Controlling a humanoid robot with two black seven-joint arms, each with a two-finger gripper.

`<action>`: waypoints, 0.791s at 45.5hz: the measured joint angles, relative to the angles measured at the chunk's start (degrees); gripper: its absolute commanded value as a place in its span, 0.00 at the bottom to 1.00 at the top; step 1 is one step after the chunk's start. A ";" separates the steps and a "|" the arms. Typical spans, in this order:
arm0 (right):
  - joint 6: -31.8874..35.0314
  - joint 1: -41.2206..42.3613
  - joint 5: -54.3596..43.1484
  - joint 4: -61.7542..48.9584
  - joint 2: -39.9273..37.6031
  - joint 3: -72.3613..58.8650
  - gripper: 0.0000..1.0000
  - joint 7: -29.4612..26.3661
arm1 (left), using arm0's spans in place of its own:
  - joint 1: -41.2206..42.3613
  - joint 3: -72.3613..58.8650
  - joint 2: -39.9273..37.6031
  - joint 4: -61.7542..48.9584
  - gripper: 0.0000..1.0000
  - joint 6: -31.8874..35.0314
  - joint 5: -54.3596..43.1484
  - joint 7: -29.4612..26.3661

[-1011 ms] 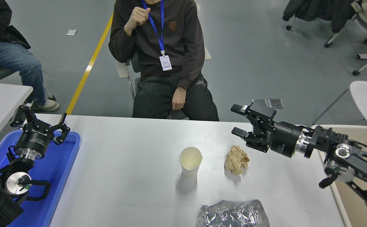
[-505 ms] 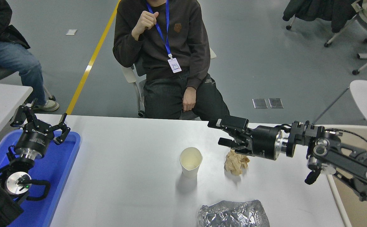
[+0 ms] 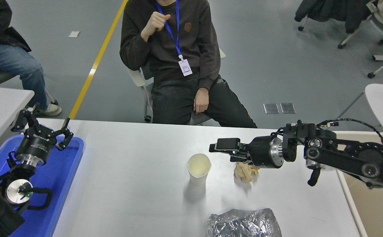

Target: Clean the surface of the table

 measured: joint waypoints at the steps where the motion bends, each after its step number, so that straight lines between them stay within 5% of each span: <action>1: -0.06 0.20 0.02 -0.18 0.37 -0.16 0.99 -0.38 | 0.00 0.00 0.00 0.00 1.00 0.00 0.00 0.00; 36: -0.28 8.07 -0.14 -15.23 18.02 -12.36 0.98 -6.89 | 0.00 0.01 0.00 0.00 1.00 0.00 0.00 0.00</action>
